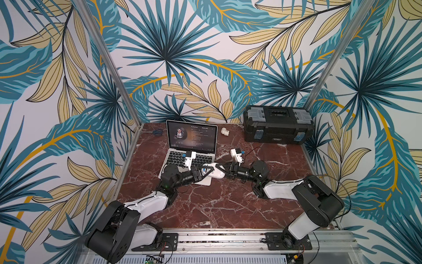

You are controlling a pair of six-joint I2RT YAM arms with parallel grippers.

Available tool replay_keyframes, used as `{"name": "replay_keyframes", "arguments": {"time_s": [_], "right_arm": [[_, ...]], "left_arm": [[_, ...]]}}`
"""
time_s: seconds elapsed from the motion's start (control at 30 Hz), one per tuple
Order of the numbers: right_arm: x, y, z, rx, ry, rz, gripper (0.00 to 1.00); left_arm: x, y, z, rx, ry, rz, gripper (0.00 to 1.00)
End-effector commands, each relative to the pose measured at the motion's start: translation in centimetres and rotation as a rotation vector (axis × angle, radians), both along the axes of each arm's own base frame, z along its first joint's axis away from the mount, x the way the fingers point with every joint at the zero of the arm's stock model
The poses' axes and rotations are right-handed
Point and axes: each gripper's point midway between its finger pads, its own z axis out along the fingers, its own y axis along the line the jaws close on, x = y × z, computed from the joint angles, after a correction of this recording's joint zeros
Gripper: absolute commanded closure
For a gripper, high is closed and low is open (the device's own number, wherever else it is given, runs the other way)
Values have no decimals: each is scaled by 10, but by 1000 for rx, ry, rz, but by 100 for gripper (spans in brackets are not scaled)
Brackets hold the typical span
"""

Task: Remove the wireless mouse receiver from the laptop
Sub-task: Place the mouse at the center of the board.

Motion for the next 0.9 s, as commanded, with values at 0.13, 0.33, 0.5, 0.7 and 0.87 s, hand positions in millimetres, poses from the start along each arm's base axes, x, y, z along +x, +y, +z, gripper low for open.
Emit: {"name": "replay_keyframes", "arguments": {"time_s": [0.13,0.33,0.5,0.7,0.87], "right_arm": [[-5,1,9,13,34,-6,57],[0,0,19,71,36,-23,89],[3,1,28,125,20,-21,100],[6,-4,31,55,-76,-15,100],[8,-27,6,-466,-297,-60,100]], "left_arm": [[8,0,13,14,-117,27,100],[9,0,15,10,-127,33,100],[9,1,19,10,-146,43,87],[12,21,32,-4,-200,117,28],[22,84,23,45,-205,398,7]]}}
